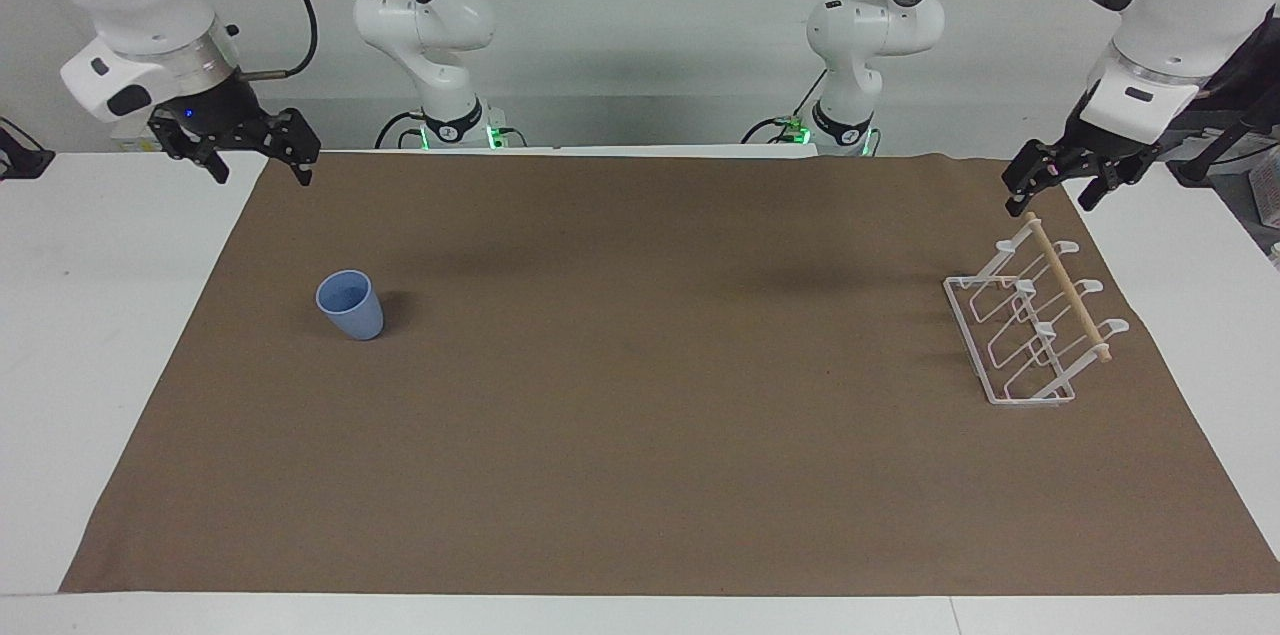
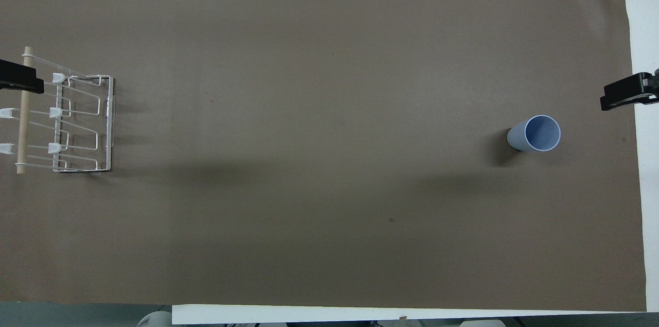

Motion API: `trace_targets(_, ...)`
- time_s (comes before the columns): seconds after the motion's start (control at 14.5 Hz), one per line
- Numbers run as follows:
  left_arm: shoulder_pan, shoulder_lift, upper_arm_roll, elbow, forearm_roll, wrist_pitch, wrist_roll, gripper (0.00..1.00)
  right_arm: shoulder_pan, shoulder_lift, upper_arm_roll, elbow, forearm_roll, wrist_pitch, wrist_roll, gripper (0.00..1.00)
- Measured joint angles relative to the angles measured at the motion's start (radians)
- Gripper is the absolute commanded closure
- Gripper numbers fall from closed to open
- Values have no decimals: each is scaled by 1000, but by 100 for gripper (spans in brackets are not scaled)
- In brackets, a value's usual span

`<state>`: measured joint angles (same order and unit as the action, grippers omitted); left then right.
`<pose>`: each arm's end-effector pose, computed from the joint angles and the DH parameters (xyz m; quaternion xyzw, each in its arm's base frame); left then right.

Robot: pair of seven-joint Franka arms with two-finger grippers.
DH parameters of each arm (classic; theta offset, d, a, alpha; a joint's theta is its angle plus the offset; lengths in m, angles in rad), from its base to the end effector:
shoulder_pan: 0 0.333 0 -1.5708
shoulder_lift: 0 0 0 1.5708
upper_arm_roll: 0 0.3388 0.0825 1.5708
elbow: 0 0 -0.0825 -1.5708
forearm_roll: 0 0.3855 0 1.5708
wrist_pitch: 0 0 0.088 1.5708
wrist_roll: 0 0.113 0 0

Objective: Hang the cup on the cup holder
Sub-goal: 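Move the right gripper down toward the light blue cup, then grasp the light blue cup rim with the right gripper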

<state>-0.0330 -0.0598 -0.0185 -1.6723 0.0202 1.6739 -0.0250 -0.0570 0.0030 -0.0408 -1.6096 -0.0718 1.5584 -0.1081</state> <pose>0.5448 -0.0263 0.6351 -0.9994 0.0140 -0.0311 0.0094 0.5504 -0.0622 0.6206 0.9990 0.0057 -0.0306 0.0330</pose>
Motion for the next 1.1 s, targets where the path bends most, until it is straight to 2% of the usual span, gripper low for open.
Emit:
trace_targets(0.55, -1, -3, -1, 1, 0, 2, -3, 0, -90, 54, -3, -323, 52, 337, -135, 2)
trace_targets(0.83, -1, -3, -1, -2, 0, 6, -4, 0, -88, 60, 2, -405, 53, 422, -168, 2)
trace_targets(1.1, -2, -3, -5, -4, 0, 3, -4, 0, -88, 65, 1, -459, 53, 491, -191, 10)
